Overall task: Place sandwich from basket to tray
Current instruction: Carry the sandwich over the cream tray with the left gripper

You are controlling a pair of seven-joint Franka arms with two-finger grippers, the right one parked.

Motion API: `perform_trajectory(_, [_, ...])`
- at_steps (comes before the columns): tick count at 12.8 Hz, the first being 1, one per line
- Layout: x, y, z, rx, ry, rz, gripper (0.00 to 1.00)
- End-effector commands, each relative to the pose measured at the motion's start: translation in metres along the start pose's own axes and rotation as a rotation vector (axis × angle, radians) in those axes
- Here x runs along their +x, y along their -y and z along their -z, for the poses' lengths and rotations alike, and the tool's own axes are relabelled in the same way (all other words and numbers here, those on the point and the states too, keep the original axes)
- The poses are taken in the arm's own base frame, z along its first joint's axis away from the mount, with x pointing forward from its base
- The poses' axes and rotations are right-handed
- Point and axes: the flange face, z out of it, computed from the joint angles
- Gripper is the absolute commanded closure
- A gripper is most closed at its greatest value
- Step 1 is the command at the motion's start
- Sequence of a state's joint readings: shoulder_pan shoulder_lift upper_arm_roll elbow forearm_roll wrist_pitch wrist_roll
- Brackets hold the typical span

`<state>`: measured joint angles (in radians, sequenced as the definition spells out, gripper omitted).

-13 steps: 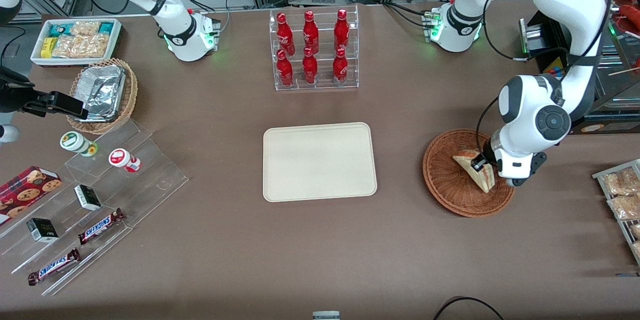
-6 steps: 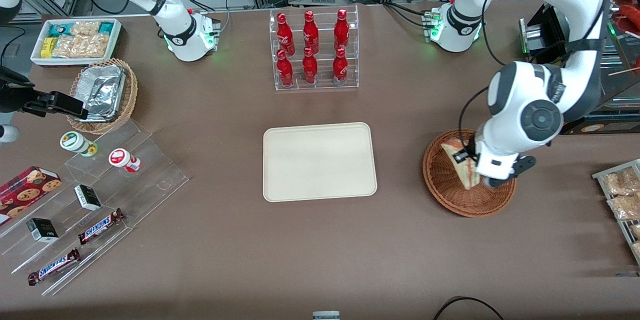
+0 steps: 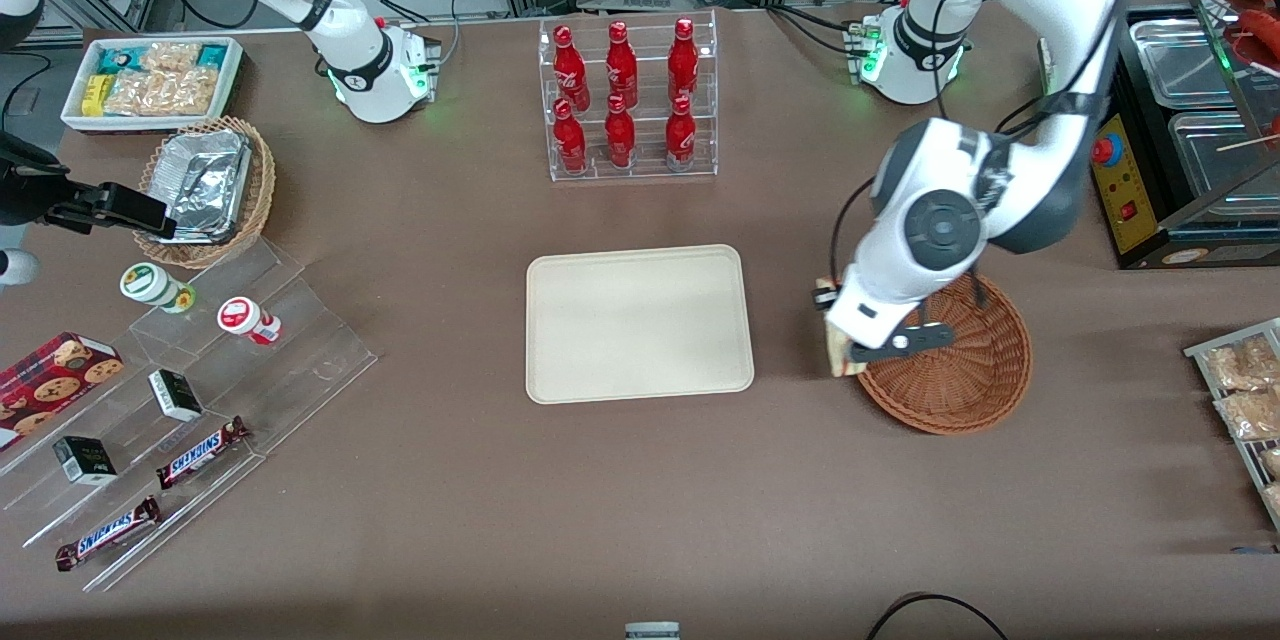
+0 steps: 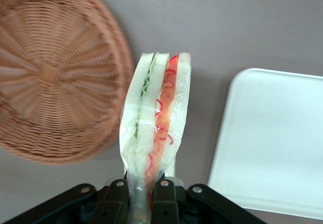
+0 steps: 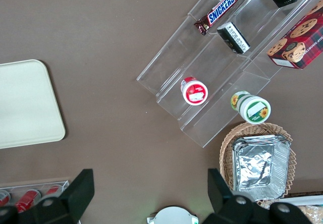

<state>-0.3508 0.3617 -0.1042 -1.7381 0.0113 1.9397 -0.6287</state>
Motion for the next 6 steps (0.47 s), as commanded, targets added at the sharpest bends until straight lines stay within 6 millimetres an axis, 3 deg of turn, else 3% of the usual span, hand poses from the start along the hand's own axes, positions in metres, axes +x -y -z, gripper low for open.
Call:
perform_trajectory(1, [-0.003,-0.057,-0.009,0.002,-0.001,0.013,1.00])
perform_trajectory(6, [-0.034,-0.151,-0.043,-0.079,0.018,0.007,1.00])
